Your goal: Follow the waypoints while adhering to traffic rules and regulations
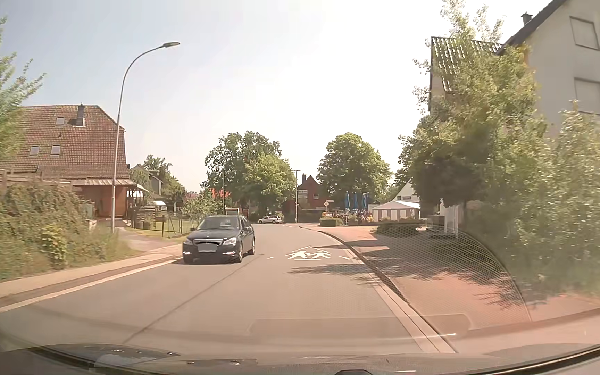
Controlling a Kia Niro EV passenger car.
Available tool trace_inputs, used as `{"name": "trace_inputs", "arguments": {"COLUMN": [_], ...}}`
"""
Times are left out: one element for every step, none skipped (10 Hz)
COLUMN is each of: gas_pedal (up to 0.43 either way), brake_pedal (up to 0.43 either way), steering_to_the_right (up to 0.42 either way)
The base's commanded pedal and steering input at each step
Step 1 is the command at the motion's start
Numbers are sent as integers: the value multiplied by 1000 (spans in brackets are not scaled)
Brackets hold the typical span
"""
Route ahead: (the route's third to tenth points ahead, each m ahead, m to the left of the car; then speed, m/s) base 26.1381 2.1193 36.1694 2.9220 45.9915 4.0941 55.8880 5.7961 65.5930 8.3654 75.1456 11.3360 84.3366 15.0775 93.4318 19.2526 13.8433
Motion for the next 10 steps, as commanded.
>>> {"name": "trace_inputs", "arguments": {"gas_pedal": [110, 110, 110, 110, 110, 98, 98, 87, 87, 79], "brake_pedal": [0, 0, 0, 0, 0, 0, 0, 0, 0, 0], "steering_to_the_right": [-3, -5, -6, -6, -7, -8, -8, -9, -10, -12]}}
